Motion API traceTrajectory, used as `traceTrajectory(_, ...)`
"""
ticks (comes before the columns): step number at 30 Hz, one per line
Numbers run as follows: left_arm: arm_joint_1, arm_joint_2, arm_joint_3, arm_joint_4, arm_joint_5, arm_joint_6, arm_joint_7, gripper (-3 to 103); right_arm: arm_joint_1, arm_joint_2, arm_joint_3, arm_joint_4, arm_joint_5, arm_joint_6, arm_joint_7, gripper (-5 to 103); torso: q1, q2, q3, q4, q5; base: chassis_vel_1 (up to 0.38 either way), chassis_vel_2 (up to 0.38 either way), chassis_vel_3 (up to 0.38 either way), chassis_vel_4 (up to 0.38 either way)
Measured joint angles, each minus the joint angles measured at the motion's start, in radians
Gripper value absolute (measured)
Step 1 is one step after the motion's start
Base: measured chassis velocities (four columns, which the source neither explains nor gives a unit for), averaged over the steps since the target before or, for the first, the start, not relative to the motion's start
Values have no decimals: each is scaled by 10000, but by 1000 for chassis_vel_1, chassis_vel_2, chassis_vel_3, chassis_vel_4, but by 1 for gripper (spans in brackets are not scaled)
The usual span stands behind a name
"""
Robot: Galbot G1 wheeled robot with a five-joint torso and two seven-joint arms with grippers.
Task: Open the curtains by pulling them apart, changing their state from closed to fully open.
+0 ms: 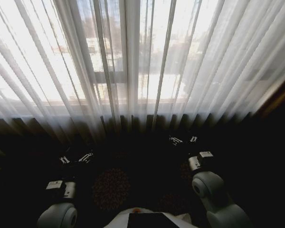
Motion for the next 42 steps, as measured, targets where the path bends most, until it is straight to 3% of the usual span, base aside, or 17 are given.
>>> traceTrajectory(12,38,25,-50,23,3,-80,4,100,-37,60,-76,-19,-43,16,-38,100,6,-2,3,0,-2,-144,199,146,-203)
traceTrajectory(29,48,-21,-68,193,71,-398,11,100,-65,126,-276,-99,-289,61,-39,100,-3,0,-3,0,6,-297,365,305,-373)
traceTrajectory(30,35,-34,-77,221,80,-449,6,100,-65,137,-305,-111,-341,108,-41,100,1,0,0,0,-11,-301,339,381,-337)
traceTrajectory(35,59,-125,-64,291,121,-567,5,100,-95,145,-345,-189,-548,256,-41,100,1,0,0,1,3,-279,370,283,-358)
traceTrajectory(42,81,-215,-49,365,169,-718,5,100,-110,134,-416,-188,-351,291,-36,100,17,-7,6,0,1,-191,180,184,-179)
